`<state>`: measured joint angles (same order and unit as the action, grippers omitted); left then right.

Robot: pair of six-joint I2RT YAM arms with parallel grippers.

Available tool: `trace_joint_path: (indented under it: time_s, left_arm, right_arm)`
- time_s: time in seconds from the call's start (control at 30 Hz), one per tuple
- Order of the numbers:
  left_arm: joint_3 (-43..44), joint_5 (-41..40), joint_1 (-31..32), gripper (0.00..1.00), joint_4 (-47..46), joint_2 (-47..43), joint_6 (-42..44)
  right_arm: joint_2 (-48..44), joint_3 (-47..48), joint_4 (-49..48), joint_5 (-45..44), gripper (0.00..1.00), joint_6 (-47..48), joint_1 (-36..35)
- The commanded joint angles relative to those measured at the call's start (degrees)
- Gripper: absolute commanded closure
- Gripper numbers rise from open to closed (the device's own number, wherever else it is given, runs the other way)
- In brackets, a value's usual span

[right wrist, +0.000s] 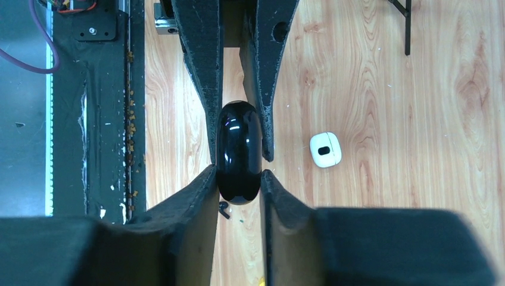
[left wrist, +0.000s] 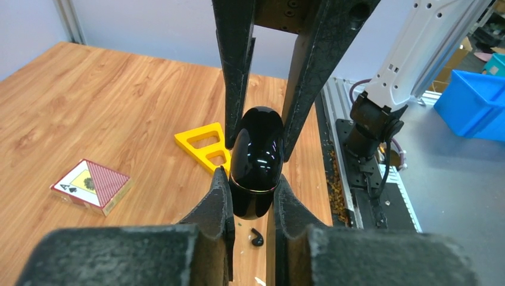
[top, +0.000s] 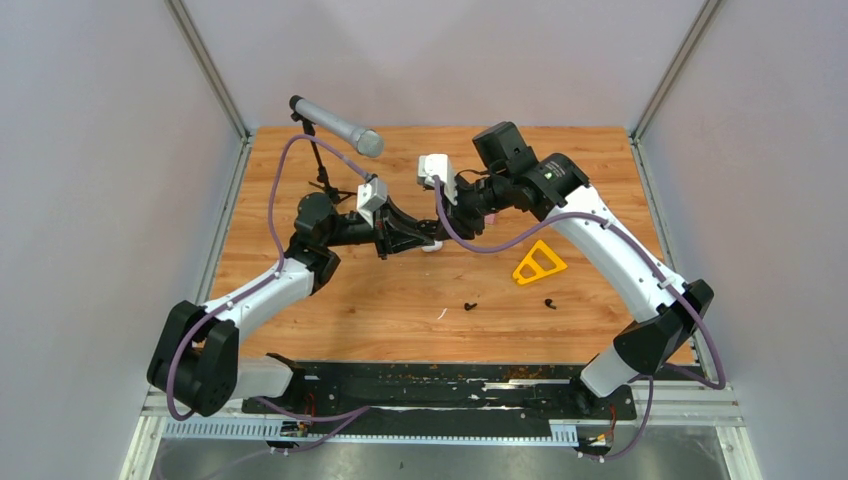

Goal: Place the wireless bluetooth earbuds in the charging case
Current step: Pick up the charging case at the center of the board, then open the charging case.

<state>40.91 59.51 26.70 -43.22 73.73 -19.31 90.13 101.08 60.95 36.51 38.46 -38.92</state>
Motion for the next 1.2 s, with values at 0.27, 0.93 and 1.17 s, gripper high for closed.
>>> trace_joint_path:
  time_s: [0.27, 0.93, 1.17]
  left_arm:
    - [1.5, 1.39, 0.2, 1.0, -4.45, -0.36, 3.09]
    - [1.54, 3.95, 0.76, 1.0, -4.21, -0.31, 7.97]
    - [1.55, 3.26, 0.83, 1.0, -3.8, -0.03, 7.72]
  right_arm:
    - [2.83, 3.18, -0.24, 5.03, 0.44, -8.63, 3.1]
    - [7.35, 8.74, -2.15, 16.9, 0.44, -21.94, 10.22]
    - [7.43, 8.52, -3.55, 19.13, 0.43, -24.41, 11.38]
